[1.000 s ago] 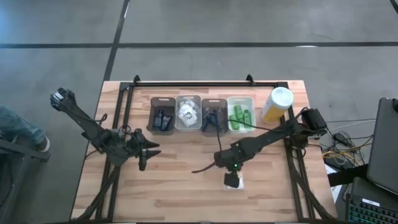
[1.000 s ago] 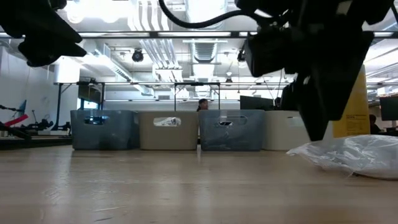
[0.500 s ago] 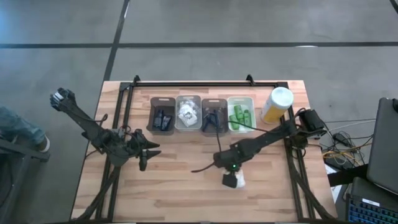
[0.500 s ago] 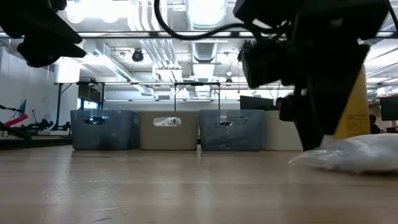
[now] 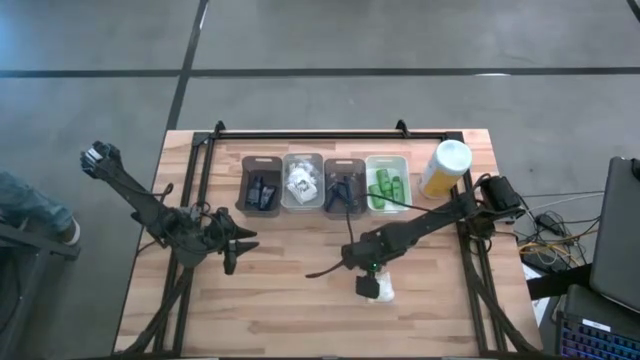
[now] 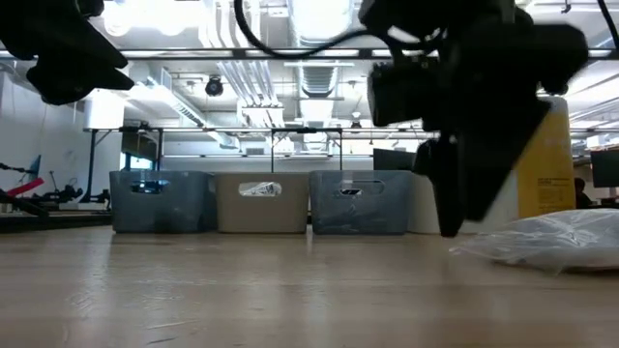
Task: Pick & Place Travel size toiletries
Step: Put the white cotton pack into the gray bin
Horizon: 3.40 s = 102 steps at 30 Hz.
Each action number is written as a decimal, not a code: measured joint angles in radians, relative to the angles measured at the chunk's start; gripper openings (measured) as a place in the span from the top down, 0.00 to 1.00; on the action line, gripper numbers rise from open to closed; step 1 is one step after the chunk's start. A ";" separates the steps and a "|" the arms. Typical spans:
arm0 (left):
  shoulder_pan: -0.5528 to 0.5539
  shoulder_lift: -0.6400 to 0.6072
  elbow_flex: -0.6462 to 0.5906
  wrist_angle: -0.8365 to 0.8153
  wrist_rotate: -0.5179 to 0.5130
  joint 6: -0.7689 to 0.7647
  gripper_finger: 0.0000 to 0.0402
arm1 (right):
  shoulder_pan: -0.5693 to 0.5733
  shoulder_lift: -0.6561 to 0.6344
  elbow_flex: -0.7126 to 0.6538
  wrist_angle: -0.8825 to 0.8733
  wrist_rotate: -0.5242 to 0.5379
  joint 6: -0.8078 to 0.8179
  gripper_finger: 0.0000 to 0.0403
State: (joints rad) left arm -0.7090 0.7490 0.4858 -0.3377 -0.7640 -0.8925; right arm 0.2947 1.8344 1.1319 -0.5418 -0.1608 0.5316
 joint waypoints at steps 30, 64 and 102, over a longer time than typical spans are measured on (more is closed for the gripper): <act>0.000 0.001 0.000 -0.012 0.013 0.000 0.61 | 0.025 0.053 -0.009 -0.004 -0.229 0.006 0.76; 0.052 0.005 0.000 0.163 -0.173 0.124 0.61 | -0.152 -0.084 0.243 0.268 0.618 0.316 0.98; 0.507 0.278 0.000 0.736 0.337 0.290 0.48 | -0.145 -0.051 0.255 0.428 0.726 0.232 0.98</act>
State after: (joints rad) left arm -0.2020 1.0271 0.4862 0.3983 -0.4270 -0.6021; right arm 0.1492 1.7836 1.3872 -0.1133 0.5649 0.7634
